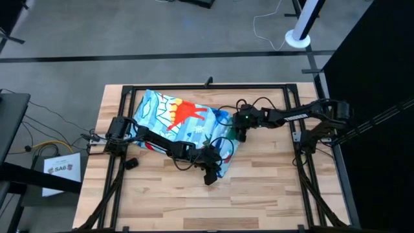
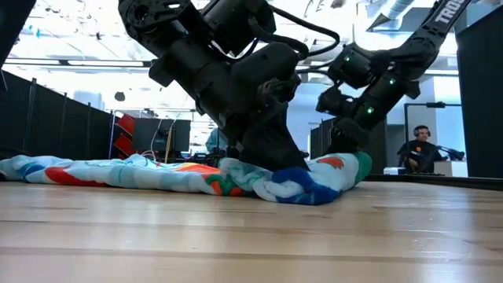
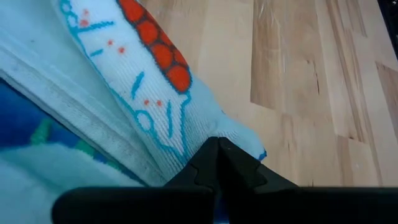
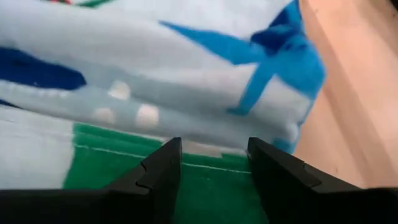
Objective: Roll towel
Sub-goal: Roll the multicolor dinosaur print towel
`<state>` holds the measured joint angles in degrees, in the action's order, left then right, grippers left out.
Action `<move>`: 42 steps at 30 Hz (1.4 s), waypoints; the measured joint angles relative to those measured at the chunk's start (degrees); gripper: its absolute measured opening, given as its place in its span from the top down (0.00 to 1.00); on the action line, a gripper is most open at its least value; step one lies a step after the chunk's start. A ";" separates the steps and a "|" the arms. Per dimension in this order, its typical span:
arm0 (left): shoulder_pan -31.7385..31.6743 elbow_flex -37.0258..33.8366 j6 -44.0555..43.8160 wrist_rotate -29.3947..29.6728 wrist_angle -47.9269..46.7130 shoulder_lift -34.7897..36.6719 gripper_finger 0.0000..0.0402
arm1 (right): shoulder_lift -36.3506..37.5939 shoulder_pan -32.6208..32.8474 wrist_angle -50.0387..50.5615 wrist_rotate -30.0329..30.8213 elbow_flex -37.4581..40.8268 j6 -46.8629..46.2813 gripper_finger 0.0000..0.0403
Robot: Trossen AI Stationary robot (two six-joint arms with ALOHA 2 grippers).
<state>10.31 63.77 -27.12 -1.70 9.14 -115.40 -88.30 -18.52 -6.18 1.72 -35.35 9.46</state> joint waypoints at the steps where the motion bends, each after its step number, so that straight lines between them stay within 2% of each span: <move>1: 0.00 0.02 0.05 -0.11 -0.23 0.02 1.00 | 0.93 0.01 0.20 0.00 0.00 -0.23 0.57; 4: 0.00 0.02 0.41 -0.72 -0.52 0.07 1.00 | 6.13 0.22 3.33 -0.02 -0.04 0.63 0.57; 7: 0.00 0.02 1.24 -1.03 -0.59 0.07 1.00 | 11.77 0.50 8.32 -0.02 -0.06 6.43 0.57; 11: -0.02 0.02 3.17 -2.22 -0.69 0.07 1.00 | 13.31 -1.80 16.70 -0.39 -2.07 7.93 0.60; 13: 0.06 0.02 3.65 -2.78 -0.72 0.07 1.00 | 11.29 -3.25 23.69 -0.46 -5.53 6.47 0.65; 16: 0.18 0.02 3.96 -3.01 -0.74 0.07 1.00 | 6.80 -4.31 33.73 -4.12 -11.74 3.70 0.80; 18: 0.20 0.02 3.99 -3.04 -0.74 0.07 1.00 | 3.98 -4.34 37.96 -7.36 -15.53 1.95 0.92; 20: 0.26 0.02 4.19 -3.03 -0.73 0.07 1.00 | 1.03 -3.99 40.30 -9.68 -18.31 0.46 0.97; 30: 2.50 0.02 2.38 -2.45 -0.63 0.07 1.00 | -10.16 -3.61 48.52 -11.20 -20.60 -3.05 1.00; 42: 3.11 -0.02 0.80 -1.43 0.78 0.02 1.00 | -9.21 -6.37 59.19 -10.67 -21.42 -1.31 1.00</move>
<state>13.42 63.75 -26.33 -3.14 9.92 -115.37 -97.51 -24.89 53.01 -8.95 -56.77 8.15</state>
